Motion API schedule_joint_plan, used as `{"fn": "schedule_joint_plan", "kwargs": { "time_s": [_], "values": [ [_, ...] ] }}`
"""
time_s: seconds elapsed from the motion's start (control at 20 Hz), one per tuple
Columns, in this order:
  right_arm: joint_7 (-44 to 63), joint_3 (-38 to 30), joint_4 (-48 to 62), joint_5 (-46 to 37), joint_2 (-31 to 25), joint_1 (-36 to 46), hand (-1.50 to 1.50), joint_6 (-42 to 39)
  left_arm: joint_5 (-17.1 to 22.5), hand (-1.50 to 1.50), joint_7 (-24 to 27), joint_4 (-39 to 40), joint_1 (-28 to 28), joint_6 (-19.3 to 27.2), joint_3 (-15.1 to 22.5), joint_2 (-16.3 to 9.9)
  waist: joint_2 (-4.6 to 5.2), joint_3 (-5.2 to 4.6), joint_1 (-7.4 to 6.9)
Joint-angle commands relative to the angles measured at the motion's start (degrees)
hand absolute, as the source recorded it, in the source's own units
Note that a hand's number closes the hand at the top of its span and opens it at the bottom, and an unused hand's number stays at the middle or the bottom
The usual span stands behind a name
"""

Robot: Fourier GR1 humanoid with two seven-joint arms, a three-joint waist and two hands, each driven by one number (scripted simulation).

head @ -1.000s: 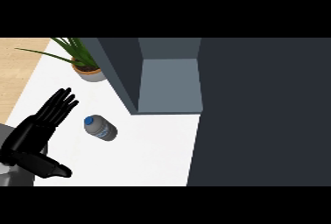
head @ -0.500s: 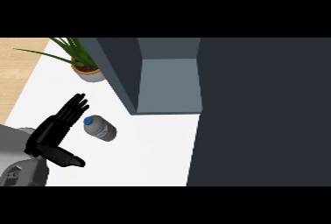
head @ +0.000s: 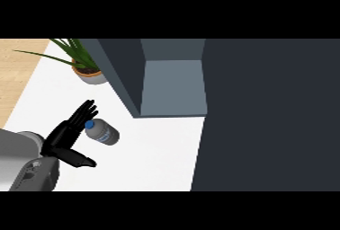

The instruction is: Pick up the bottled water, place it into the cabinet and close the cabinet

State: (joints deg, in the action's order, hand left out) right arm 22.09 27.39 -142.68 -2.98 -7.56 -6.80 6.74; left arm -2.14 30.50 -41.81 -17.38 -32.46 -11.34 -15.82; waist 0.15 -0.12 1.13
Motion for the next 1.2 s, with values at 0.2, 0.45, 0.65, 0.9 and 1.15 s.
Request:
{"fn": "schedule_joint_plan", "kwargs": {
  "time_s": [0.2,0.45,0.65,0.9,1.15],
  "values": [
    [2.46,0.64,-6.11,-3.9,-1.55,-0.39,-1.5,0.25,-3.93,-1.5,15.38,17.02,-4.64,1.34,0.02,-0.11,0.14,-0.07,0.56],
    [0.41,0.95,-6.52,-2.92,-2.54,-3.6,-1.5,0.48,-3.36,-1.5,16.51,22.25,-10.02,2.22,-1.1,-0.48,0.21,-0.08,1.12],
    [-0.55,1.16,-3.03,-3.91,-2.01,-0.25,-1.5,1.18,-2.93,-1.5,17.68,25.79,-12.21,5.41,-1.93,2.0,0.33,-0.1,0.82],
    [0.2,0.36,-6.73,-2.11,-4.13,-2.62,-1.5,0.89,-2.79,1.5,21.3,25.96,-12.12,4.59,-1.65,3.02,0.18,-0.06,0.78],
    [2.82,0.31,-6.69,-2.18,-3.19,0.54,-1.5,2.4,-3.23,1.5,20.29,25.82,-14.0,0.76,0.07,4.98,0.09,-0.09,0.47]
  ]
}}
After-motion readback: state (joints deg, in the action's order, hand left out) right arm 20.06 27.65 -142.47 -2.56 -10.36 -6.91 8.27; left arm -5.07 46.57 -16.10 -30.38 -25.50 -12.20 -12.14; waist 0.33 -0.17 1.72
